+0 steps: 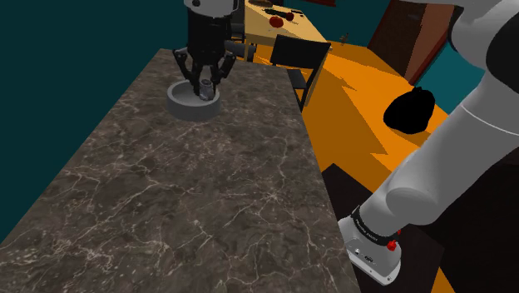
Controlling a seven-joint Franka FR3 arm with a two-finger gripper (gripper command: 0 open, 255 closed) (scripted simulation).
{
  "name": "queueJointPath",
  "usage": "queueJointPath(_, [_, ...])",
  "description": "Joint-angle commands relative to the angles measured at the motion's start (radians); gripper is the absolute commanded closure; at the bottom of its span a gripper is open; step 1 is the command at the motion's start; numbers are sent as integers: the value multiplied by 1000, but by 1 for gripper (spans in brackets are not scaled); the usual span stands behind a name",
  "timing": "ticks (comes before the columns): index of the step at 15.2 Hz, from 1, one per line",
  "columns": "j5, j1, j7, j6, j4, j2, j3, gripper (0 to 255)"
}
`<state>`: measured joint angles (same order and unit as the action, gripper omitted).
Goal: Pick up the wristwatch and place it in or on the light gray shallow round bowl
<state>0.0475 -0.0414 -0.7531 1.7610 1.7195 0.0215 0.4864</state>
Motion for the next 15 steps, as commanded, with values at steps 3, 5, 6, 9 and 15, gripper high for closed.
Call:
queueJointPath(3, [-60, 12, 27, -38, -154, 133, -19, 255])
queueJointPath(5, [-91, 11, 38, -64, -247, 206, -29, 255])
queueJointPath(6, [-106, 9, 44, -80, -298, 245, -34, 255])
queueJointPath(9, [-152, -6, 63, -139, -474, 371, -51, 255])
queueJointPath(15, [-152, 3, 69, -72, -409, 374, -55, 255])
